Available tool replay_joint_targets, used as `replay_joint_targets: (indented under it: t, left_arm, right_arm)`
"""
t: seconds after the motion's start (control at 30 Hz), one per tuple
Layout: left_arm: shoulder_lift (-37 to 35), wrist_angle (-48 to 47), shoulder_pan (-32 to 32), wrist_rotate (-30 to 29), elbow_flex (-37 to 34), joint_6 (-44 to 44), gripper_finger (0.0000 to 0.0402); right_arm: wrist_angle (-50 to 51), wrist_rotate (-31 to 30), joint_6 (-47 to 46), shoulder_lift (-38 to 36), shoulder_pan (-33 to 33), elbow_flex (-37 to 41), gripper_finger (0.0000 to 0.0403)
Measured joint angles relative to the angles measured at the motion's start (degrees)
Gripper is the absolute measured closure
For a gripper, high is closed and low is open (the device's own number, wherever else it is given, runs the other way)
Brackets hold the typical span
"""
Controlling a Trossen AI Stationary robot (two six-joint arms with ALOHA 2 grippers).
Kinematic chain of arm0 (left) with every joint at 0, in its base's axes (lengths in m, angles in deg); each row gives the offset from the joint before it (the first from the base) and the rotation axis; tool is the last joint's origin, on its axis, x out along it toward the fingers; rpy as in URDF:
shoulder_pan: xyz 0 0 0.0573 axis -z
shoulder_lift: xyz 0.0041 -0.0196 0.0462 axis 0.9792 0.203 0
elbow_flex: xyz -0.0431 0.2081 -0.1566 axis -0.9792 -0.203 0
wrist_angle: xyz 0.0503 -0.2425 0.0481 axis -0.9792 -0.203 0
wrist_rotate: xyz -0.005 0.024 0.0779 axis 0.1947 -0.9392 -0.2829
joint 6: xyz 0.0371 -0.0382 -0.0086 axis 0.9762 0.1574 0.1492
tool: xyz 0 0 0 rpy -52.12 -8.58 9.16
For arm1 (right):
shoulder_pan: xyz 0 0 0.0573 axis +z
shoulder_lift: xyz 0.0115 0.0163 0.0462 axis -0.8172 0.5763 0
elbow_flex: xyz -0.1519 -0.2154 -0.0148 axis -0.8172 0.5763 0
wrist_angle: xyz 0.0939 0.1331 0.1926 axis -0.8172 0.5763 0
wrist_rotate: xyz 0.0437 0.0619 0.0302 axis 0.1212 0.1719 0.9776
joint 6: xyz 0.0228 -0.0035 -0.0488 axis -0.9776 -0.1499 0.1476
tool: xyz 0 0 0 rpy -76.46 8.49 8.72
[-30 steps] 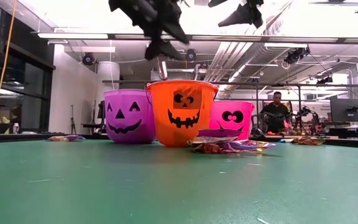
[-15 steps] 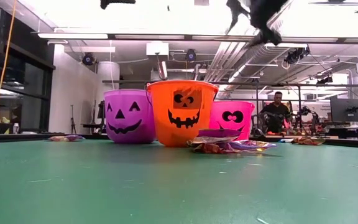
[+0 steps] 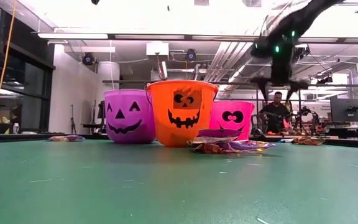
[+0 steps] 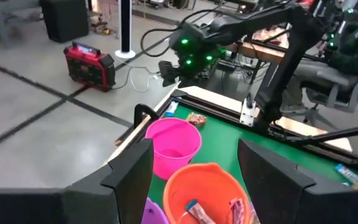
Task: Sort candy by brand, put in halloween buckets
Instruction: Put the white chocolate into the orange bucket
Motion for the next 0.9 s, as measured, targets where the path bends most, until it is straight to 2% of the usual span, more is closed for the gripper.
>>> replay_joint_targets:
  t: [0.2, 0.43, 0.67, 0.9]
  left_arm:
    - [0.24, 0.00, 0.00, -0.29, -0.02, -2.16, 0.0181]
    - [0.24, 0.00, 0.00, -0.35, -0.02, -3.68, 0.0181]
    - [0.24, 0.00, 0.00, -0.46, -0.02, -3.69, 0.0181]
    - [0.24, -1.21, 0.00, -0.46, -0.02, -4.13, 0.0181]
  right_arm:
    - [-0.08, 5.34, -0.67, 9.09, -5.39, 0.00, 0.0110]
    - [6.13, 5.15, -3.98, 16.28, -6.03, 0.00, 0.0110]
    - [4.31, 0.56, -5.86, 17.66, -5.29, 0.00, 0.0110]
    - [2.27, -0.03, -4.52, 17.85, -6.41, -0.02, 0.0110]
